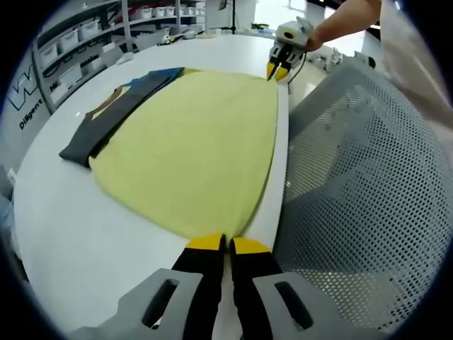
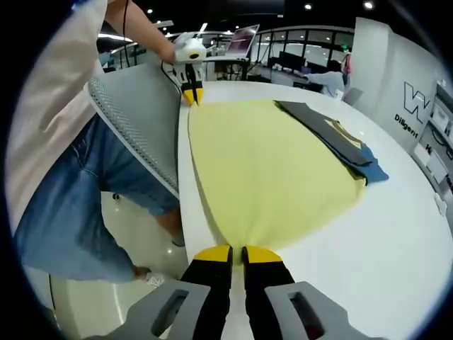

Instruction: Fold the garment on the visible template until the final outline fits inside the template.

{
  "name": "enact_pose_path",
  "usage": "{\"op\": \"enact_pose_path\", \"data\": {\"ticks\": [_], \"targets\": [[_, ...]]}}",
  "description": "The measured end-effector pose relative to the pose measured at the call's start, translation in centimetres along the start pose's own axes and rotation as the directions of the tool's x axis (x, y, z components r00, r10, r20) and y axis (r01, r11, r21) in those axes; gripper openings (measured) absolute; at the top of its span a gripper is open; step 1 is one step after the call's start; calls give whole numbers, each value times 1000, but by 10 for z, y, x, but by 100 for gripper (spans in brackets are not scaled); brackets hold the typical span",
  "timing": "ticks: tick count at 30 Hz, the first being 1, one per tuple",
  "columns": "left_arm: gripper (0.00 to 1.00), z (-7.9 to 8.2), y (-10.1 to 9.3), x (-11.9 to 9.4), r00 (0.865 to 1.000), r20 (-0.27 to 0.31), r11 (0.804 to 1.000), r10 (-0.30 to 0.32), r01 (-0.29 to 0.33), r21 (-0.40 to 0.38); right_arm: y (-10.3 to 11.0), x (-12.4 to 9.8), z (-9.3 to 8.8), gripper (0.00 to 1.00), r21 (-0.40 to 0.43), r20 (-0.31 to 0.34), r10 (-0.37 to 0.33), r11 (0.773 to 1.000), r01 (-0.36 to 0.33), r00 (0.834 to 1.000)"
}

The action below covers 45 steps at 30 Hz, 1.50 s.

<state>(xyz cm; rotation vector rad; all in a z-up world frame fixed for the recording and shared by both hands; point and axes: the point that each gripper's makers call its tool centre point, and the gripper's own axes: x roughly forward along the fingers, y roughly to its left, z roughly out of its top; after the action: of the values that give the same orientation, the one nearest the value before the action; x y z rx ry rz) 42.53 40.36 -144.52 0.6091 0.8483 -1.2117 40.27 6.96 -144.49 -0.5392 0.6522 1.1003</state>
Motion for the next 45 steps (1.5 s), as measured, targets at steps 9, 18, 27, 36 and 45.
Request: {"op": "enact_pose_path", "data": {"ticks": [9, 18, 27, 36, 45], "targets": [[0, 3, 1, -10, 999, -42, 1000, -8, 8, 12, 3, -8, 9, 0, 17, -3, 64, 998, -64, 998], [0, 20, -2, -39, 994, -43, 995, -103, 103, -6, 8, -36, 36, 0, 37, 13, 207, 978, -207, 978], [0, 47, 23, -63, 995, 3, 994, -100, 100, -33, -23, -54, 68, 0, 53, 39, 253, 966, -255, 967], [0, 86, 81, -85, 996, 82, 997, -43, 48, -60, -77, -62, 99, 0, 39, 70, 210, 976, -213, 975], [0, 124, 142, -92, 992, 128, 997, -1, 10, -77, -146, -63, 122, 0, 37, 81, 153, 987, -157, 985]]}}
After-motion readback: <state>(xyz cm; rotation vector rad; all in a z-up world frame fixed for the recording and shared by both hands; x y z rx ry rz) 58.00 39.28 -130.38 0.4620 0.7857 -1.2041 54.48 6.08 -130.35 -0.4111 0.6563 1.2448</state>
